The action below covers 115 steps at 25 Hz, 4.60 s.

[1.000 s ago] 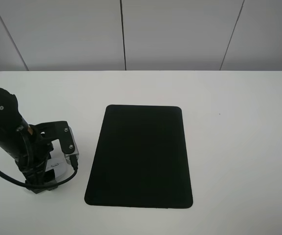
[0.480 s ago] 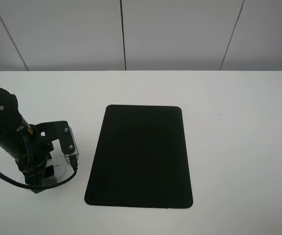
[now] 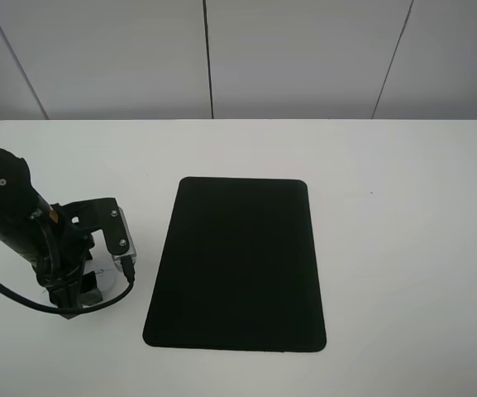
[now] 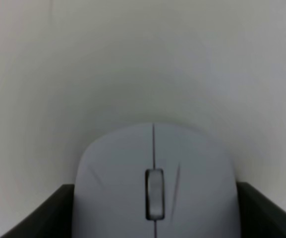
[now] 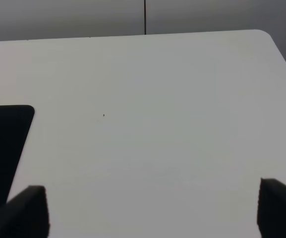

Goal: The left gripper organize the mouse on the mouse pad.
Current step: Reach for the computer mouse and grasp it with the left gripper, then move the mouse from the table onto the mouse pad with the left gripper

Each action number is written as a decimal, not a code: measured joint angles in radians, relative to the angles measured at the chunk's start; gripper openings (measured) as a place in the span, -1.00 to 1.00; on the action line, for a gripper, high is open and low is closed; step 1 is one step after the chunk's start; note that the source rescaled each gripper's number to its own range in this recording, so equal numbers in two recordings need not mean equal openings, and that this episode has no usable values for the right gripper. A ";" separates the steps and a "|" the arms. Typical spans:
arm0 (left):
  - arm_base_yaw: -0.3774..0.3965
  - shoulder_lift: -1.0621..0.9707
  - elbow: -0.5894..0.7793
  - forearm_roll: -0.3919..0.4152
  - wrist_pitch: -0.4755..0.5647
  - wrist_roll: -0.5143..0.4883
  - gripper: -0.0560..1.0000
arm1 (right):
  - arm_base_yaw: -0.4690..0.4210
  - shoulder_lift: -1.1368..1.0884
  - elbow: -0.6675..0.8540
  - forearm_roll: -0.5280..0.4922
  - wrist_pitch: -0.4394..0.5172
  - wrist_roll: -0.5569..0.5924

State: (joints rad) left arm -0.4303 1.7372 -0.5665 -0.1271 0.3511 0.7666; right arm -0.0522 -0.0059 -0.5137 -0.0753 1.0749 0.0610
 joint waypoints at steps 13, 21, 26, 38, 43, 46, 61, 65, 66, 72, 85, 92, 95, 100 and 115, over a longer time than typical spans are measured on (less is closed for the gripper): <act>0.000 0.000 0.000 0.001 -0.001 0.000 -0.88 | 0.000 0.000 0.000 0.000 0.000 0.000; 0.000 -0.032 -0.017 0.029 0.055 -0.001 -0.88 | 0.000 0.000 0.000 0.000 0.000 0.000; 0.000 -0.045 -0.089 0.036 0.133 -0.078 -0.88 | 0.000 0.000 0.000 0.000 0.000 0.000; -0.054 -0.038 -0.360 0.036 0.257 -0.643 -0.88 | 0.000 0.000 0.000 0.000 0.000 0.000; -0.119 0.036 -0.476 0.036 0.333 -0.834 -0.88 | 0.000 0.000 0.000 0.000 0.000 0.000; -0.164 0.095 -0.534 0.036 0.351 -0.911 -0.88 | 0.000 0.000 0.000 0.000 0.000 0.000; -0.357 0.373 -0.864 0.040 0.397 -1.175 -0.88 | 0.000 0.000 0.000 0.000 0.000 0.000; -0.401 0.424 -0.950 0.040 0.428 -1.243 -0.88 | 0.000 0.000 0.000 0.000 0.000 0.000; -0.408 0.436 -0.965 0.040 0.436 -1.272 -0.88 | 0.000 0.000 0.000 0.000 0.000 0.000; -0.432 0.466 -0.980 0.093 0.450 -1.429 -0.88 | 0.000 0.000 0.000 0.000 0.000 0.000; -0.433 0.489 -0.975 0.171 0.436 -1.544 -0.88 | 0.000 0.000 0.000 0.000 0.000 0.000; -0.433 0.489 -0.900 0.170 0.337 -1.565 -0.88 | 0.000 0.000 0.000 0.000 0.000 0.000; -0.433 0.489 -0.877 0.170 0.315 -1.568 -0.88 | 0.000 0.000 0.000 0.000 0.000 0.000; -0.433 0.489 -0.877 0.170 0.307 -1.568 -0.88 | 0.000 0.000 0.000 0.000 0.000 0.000; -0.433 0.489 -0.876 0.174 0.304 -1.572 -0.88 | 0.000 0.000 0.000 0.000 0.000 0.000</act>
State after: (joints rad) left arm -0.8638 2.2263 -1.4427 0.0471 0.6551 -0.8051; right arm -0.0522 -0.0059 -0.5137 -0.0753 1.0749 0.0610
